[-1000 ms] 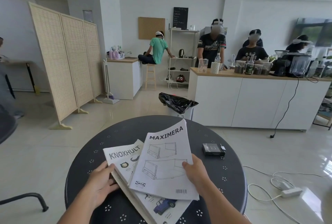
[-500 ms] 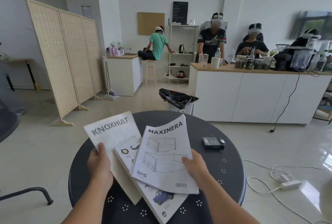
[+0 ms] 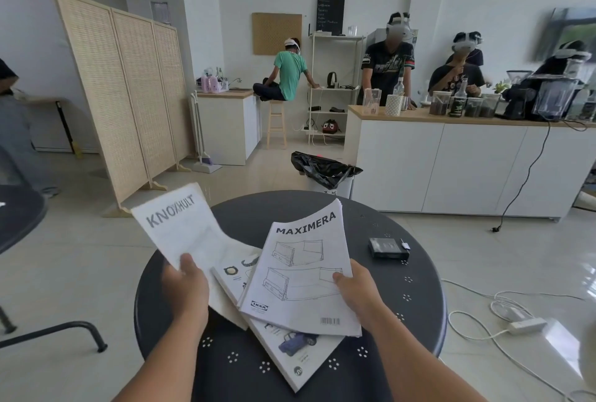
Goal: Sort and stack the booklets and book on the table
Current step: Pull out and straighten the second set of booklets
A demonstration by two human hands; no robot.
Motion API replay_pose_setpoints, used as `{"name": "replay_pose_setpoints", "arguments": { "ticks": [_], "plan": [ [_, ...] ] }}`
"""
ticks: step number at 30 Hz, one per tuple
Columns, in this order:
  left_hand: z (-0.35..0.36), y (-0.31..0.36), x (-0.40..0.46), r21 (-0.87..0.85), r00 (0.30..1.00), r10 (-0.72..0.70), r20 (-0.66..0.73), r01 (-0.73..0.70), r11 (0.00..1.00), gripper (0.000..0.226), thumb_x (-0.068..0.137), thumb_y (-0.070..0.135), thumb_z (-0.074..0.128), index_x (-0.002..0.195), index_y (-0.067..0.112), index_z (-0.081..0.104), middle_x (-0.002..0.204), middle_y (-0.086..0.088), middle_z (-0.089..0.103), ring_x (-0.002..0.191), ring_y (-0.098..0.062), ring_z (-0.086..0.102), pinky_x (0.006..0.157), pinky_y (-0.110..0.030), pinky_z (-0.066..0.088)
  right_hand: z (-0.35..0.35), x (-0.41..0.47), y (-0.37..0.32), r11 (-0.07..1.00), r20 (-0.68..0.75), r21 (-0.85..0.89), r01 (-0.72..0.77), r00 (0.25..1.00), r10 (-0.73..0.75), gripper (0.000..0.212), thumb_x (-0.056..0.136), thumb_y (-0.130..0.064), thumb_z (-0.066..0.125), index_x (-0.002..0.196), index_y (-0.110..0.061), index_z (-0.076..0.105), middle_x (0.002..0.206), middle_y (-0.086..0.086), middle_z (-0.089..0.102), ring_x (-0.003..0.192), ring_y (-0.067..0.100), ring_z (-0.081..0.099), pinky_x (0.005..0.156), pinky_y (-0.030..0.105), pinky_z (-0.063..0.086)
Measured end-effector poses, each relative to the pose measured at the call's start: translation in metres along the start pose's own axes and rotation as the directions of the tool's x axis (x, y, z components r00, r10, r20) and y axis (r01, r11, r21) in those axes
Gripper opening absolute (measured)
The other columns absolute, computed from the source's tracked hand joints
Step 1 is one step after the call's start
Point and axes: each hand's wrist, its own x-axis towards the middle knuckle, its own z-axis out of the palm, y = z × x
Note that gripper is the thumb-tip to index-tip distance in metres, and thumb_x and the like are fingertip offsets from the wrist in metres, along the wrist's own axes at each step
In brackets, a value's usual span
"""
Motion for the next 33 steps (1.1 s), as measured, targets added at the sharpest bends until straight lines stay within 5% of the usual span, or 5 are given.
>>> {"name": "replay_pose_setpoints", "arguments": {
  "ticks": [10, 15, 19, 26, 33],
  "plan": [
    [0.023, 0.052, -0.004, 0.106, 0.875, 0.476, 0.084, -0.483, 0.869, 0.030, 0.103, 0.024, 0.047, 0.122, 0.007, 0.062, 0.114, -0.010, 0.070, 0.095, -0.023, 0.063, 0.080, -0.036, 0.050, 0.001, 0.000, -0.001, 1.000, -0.004, 0.014, 0.022, 1.000, -0.022, 0.025, 0.101, -0.009, 0.052, 0.118, -0.019, 0.068, 0.112, 0.002, 0.075, 0.099, 0.024, 0.071, 0.078, 0.034, 0.057],
    [0.044, 0.067, -0.018, -0.146, 0.943, 0.197, 0.268, -0.162, 0.976, 0.028, 0.098, 0.028, 0.053, 0.120, 0.016, 0.064, 0.107, 0.003, 0.071, 0.097, -0.019, 0.068, 0.076, -0.031, 0.053, 0.000, -0.002, -0.003, 0.998, 0.031, 0.057, 0.014, 0.999, -0.016, 0.021, 0.101, -0.012, 0.052, 0.108, -0.024, 0.068, 0.102, -0.001, 0.076, 0.090, 0.021, 0.073, 0.066, 0.031, 0.056],
    [0.048, 0.049, -0.018, -0.058, 0.843, -0.110, 0.527, 0.165, 0.985, 0.012, 0.097, 0.023, 0.059, 0.100, 0.019, 0.070, 0.094, -0.004, 0.077, 0.084, -0.022, 0.073, 0.063, -0.037, 0.059, -0.007, -0.001, -0.002, 0.998, 0.050, 0.061, -0.008, 0.999, 0.005, 0.039, 0.092, 0.002, 0.038, 0.096, -0.019, 0.071, 0.092, 0.005, 0.077, 0.085, 0.026, 0.073, 0.065, 0.033, 0.059],
    [0.038, 0.000, -0.011, 0.257, 0.851, -0.296, 0.434, 0.198, 0.946, 0.024, 0.097, 0.009, 0.049, 0.116, 0.017, 0.062, 0.094, -0.004, 0.068, 0.081, -0.024, 0.065, 0.056, -0.031, 0.049, -0.018, 0.001, -0.002, 0.978, 0.091, 0.203, -0.052, 0.995, 0.034, 0.040, 0.106, -0.033, 0.043, 0.091, -0.022, 0.078, 0.080, -0.005, 0.082, 0.072, 0.014, 0.079, 0.059, 0.028, 0.059],
    [0.037, -0.003, -0.015, 0.433, 0.769, -0.127, 0.627, -0.207, 0.877, 0.026, 0.098, 0.017, 0.052, 0.118, 0.020, 0.067, 0.103, 0.005, 0.070, 0.091, -0.015, 0.063, 0.076, -0.031, 0.049, -0.021, 0.009, -0.006, 0.988, 0.199, 0.116, -0.098, 0.977, 0.074, 0.038, 0.095, -0.047, 0.064, 0.110, -0.015, 0.077, 0.101, 0.000, 0.082, 0.095, 0.024, 0.078, 0.088, 0.041, 0.060]
  ]
}}
